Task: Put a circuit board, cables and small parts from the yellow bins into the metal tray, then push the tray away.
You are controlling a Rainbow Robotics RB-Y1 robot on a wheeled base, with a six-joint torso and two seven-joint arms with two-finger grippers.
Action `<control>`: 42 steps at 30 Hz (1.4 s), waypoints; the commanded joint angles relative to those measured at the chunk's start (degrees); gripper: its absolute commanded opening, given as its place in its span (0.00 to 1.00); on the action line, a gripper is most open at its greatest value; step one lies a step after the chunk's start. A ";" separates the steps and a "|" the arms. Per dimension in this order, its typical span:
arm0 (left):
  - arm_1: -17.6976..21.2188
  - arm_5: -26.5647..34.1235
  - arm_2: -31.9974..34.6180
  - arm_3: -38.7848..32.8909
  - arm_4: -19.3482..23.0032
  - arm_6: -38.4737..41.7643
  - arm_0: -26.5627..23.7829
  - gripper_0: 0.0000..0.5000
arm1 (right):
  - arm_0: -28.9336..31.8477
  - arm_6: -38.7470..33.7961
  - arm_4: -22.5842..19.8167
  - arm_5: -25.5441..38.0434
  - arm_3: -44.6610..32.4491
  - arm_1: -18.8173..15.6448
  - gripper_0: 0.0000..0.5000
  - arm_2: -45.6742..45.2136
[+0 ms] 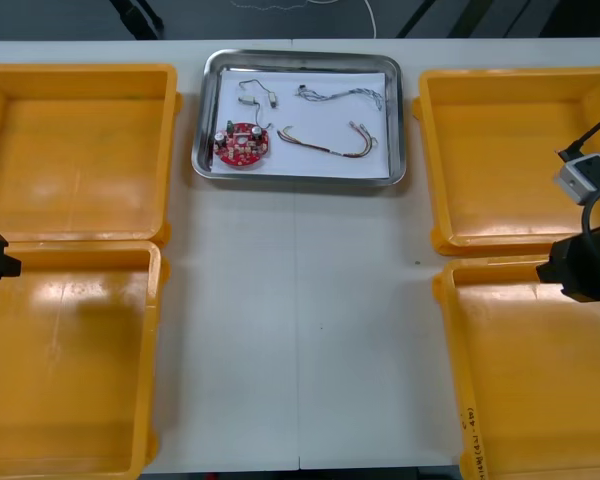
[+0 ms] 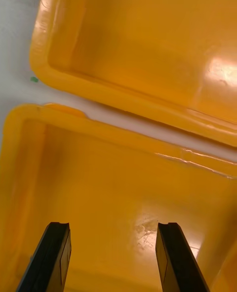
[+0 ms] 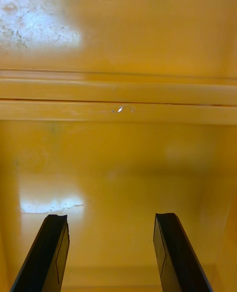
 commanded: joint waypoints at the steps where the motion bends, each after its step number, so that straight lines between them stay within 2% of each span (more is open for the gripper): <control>1: 2.42 0.35 -0.39 -1.73 0.39 0.25 0.88 1.00 | 3.38 -3.94 0.87 0.23 -2.22 -1.93 1.00 -3.39; 9: 2.42 0.35 -0.39 -1.73 0.39 0.25 0.88 1.00 | 6.28 -10.53 1.84 0.23 -3.10 -0.97 1.00 -3.65; 19: 2.42 0.35 -0.39 -1.73 0.39 0.25 0.88 1.00 | 7.77 -9.74 6.23 0.23 -3.27 2.90 1.00 -3.56; 26: 2.42 0.35 -0.39 -1.73 0.39 0.25 0.88 1.00 | 7.86 -8.68 7.81 0.23 -3.36 5.89 1.00 -3.56; 42: 2.42 0.35 -0.39 -1.73 0.39 0.25 0.88 1.00 | 8.12 -7.28 8.43 0.23 -3.27 6.42 1.00 -3.56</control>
